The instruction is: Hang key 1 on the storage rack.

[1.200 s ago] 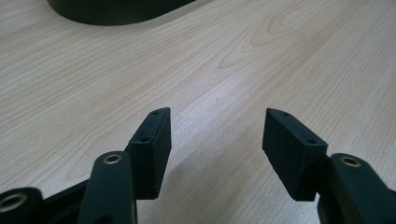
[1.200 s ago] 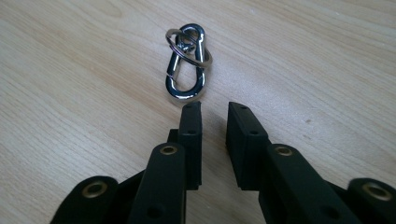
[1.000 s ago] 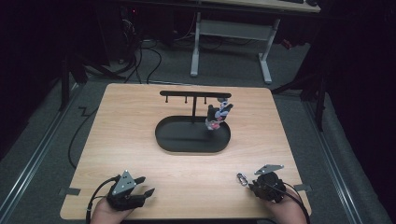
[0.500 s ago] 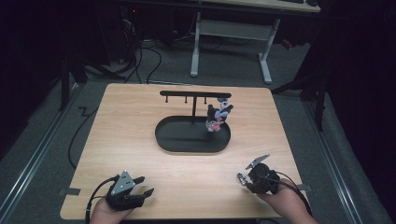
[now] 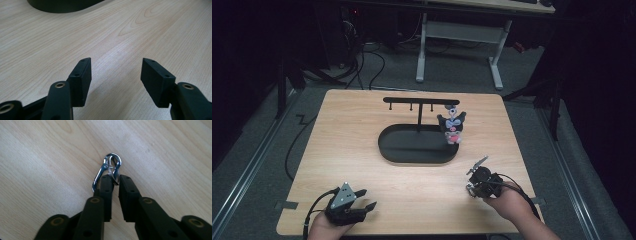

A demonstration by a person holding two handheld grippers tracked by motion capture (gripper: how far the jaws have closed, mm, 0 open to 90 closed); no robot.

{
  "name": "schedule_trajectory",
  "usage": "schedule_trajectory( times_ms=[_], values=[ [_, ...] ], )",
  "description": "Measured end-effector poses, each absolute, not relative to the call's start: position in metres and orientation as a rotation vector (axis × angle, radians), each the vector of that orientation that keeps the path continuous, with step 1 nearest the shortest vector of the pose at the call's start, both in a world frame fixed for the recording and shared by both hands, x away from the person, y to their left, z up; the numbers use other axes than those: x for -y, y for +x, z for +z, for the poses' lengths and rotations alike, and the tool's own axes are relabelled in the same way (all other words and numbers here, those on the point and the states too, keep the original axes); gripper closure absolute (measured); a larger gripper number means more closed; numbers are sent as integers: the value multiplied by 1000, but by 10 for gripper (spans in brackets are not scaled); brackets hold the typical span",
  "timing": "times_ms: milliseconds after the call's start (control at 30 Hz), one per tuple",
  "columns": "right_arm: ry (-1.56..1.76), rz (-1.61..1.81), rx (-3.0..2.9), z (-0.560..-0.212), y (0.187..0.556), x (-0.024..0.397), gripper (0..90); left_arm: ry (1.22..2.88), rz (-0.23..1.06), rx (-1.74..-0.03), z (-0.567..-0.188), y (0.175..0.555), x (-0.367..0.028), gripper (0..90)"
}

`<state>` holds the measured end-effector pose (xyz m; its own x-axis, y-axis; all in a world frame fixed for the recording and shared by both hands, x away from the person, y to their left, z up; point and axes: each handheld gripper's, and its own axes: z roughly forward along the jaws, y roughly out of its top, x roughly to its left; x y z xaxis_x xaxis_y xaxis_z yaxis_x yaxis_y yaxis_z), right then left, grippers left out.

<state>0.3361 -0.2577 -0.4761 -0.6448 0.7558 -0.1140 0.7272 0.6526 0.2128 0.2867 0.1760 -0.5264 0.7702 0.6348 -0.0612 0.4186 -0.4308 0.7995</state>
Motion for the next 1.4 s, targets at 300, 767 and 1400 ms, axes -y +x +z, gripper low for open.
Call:
schedule_trajectory(
  times_ms=[300, 767, 1400],
  values=[
    [1291, 248, -2673, -473, 349, 263, 868, 2090, 313, -782, -527, 286, -175, 425],
    [1340, 303, -2679, -484, 346, 269, 826, 2101, 305, -780, -528, 287, -175, 425],
    [1340, 394, -2660, -483, 345, 270, 880, 2121, 302, -771, -530, 286, -173, 424]
  ],
)
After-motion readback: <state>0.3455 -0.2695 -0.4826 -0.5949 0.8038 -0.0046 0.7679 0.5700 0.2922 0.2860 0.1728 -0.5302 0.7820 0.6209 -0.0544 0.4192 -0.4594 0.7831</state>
